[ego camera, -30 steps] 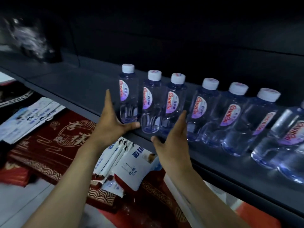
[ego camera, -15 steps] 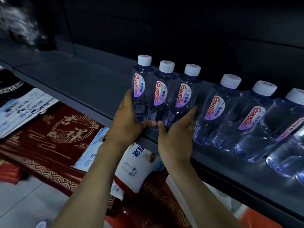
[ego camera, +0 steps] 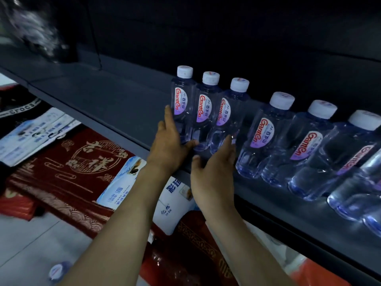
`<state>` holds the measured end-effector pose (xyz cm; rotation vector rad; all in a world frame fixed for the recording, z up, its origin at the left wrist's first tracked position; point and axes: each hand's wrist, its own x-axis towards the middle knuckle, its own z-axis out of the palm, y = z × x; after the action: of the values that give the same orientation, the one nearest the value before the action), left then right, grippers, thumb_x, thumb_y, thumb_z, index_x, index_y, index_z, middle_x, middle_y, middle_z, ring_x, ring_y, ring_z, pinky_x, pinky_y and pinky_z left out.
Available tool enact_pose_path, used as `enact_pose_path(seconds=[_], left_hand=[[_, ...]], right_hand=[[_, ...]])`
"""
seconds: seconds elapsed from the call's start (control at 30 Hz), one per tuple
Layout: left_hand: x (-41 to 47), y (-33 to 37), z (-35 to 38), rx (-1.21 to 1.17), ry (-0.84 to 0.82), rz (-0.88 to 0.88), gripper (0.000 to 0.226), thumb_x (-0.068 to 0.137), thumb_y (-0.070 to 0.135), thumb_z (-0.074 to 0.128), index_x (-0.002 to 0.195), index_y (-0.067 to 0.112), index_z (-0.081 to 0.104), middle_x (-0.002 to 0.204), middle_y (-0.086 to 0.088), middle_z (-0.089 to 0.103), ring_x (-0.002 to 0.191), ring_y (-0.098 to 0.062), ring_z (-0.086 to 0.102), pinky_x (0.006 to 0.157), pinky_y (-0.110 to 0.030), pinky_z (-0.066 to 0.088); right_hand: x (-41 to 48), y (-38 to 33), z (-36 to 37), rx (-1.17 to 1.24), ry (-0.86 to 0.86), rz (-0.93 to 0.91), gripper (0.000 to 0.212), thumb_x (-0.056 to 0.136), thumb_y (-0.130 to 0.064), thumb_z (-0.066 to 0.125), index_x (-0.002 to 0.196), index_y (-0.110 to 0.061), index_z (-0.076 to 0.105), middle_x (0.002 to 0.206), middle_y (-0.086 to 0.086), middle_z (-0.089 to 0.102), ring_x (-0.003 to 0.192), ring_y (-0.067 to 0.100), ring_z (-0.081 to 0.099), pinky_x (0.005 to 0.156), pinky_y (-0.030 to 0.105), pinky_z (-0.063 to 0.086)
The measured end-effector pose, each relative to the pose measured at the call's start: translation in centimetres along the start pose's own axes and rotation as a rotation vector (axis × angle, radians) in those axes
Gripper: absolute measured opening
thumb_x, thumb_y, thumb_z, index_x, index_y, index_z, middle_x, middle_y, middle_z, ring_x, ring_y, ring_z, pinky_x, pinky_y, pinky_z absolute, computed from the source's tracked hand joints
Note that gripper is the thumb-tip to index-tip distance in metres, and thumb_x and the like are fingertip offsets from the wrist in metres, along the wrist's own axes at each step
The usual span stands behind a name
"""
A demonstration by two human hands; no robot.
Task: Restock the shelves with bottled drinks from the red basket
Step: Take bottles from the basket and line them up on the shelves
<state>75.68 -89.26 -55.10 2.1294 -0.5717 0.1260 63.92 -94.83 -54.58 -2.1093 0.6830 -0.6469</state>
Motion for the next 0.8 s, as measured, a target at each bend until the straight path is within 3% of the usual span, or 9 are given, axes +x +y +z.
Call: enact_pose_path(seconds=[0.07, 0.17, 0.23, 0.37, 0.57, 0.67, 0.8], left_hand=[[-1.3, 0.8, -1.5, 0.121, -0.001, -0.01, 0.106, 0.084, 0.035, 0.073, 0.156, 0.02, -0.003, 0.147, -0.019, 0.032, 0.132, -0.038, 0.039, 0.105, -0.048, 0.039], [-4.6, 1.0, -5.5, 0.426, 0.033, -0.015, 0.091, 0.089, 0.043, 0.064, 0.156, 0.019, 0.007, 0.147, -0.019, 0.032, 0.132, -0.04, 0.039, 0.102, -0.049, 0.042], [-8.0, 0.9, -8.4, 0.602, 0.079, -0.046, 0.084, 0.09, 0.045, 0.061, 0.155, 0.02, 0.014, 0.144, -0.016, 0.036, 0.132, -0.037, 0.039, 0.101, -0.046, 0.041], [-16.4, -0.5, -15.4, 0.904, 0.089, -0.181, 0.072, 0.089, 0.04, 0.055, 0.151, 0.021, 0.024, 0.133, -0.013, 0.045, 0.125, -0.035, 0.046, 0.09, -0.045, 0.045], [-32.4, -5.5, -28.0, 1.151, 0.145, -0.673, 0.061, 0.089, 0.046, 0.054, 0.14, 0.019, 0.035, 0.122, -0.014, 0.053, 0.115, -0.039, 0.052, 0.086, -0.045, 0.046], [-40.7, -8.1, -32.1, 1.128, 0.164, -0.948, 0.054, 0.089, 0.044, 0.052, 0.135, 0.019, 0.039, 0.121, -0.015, 0.054, 0.113, -0.039, 0.054, 0.085, -0.045, 0.047], [-50.7, -12.7, -34.6, 0.998, 0.089, -1.256, 0.054, 0.09, 0.042, 0.053, 0.137, 0.02, 0.04, 0.125, -0.014, 0.053, 0.116, -0.037, 0.055, 0.084, -0.044, 0.049]], right_hand=[[-1.6, -0.6, -0.4, -0.025, 0.021, -0.072, 0.081, 0.097, -0.025, 0.052, 0.157, -0.017, -0.002, 0.164, 0.007, 0.002, 0.151, 0.022, 0.011, 0.116, 0.038, 0.032], [-4.4, -1.1, -0.3, -0.046, 0.034, -0.174, 0.064, 0.094, -0.018, 0.053, 0.152, -0.017, 0.027, 0.159, 0.008, 0.023, 0.145, 0.025, 0.026, 0.114, 0.037, 0.033], [-6.3, -2.5, 0.2, -0.077, -0.09, -0.224, 0.053, 0.092, -0.016, 0.054, 0.144, -0.016, 0.042, 0.153, 0.009, 0.032, 0.141, 0.027, 0.033, 0.112, 0.036, 0.031], [-11.0, -8.7, 3.1, -0.127, -0.44, -0.455, 0.042, 0.09, -0.013, 0.051, 0.132, -0.019, 0.052, 0.139, 0.01, 0.044, 0.125, 0.031, 0.048, 0.099, 0.039, 0.042], [-22.2, -13.4, 9.6, -0.037, -0.806, -0.677, 0.04, 0.091, -0.011, 0.052, 0.131, -0.013, 0.055, 0.129, 0.017, 0.049, 0.119, 0.038, 0.05, 0.096, 0.039, 0.041], [-28.0, -14.5, 12.3, -0.015, -1.061, -0.708, 0.042, 0.093, -0.013, 0.05, 0.134, -0.016, 0.054, 0.131, 0.018, 0.048, 0.12, 0.036, 0.05, 0.098, 0.038, 0.042], [-34.2, -15.4, 16.3, -0.043, -1.254, -0.745, 0.041, 0.094, -0.02, 0.051, 0.135, -0.019, 0.055, 0.133, 0.013, 0.052, 0.121, 0.028, 0.053, 0.1, 0.032, 0.042]])
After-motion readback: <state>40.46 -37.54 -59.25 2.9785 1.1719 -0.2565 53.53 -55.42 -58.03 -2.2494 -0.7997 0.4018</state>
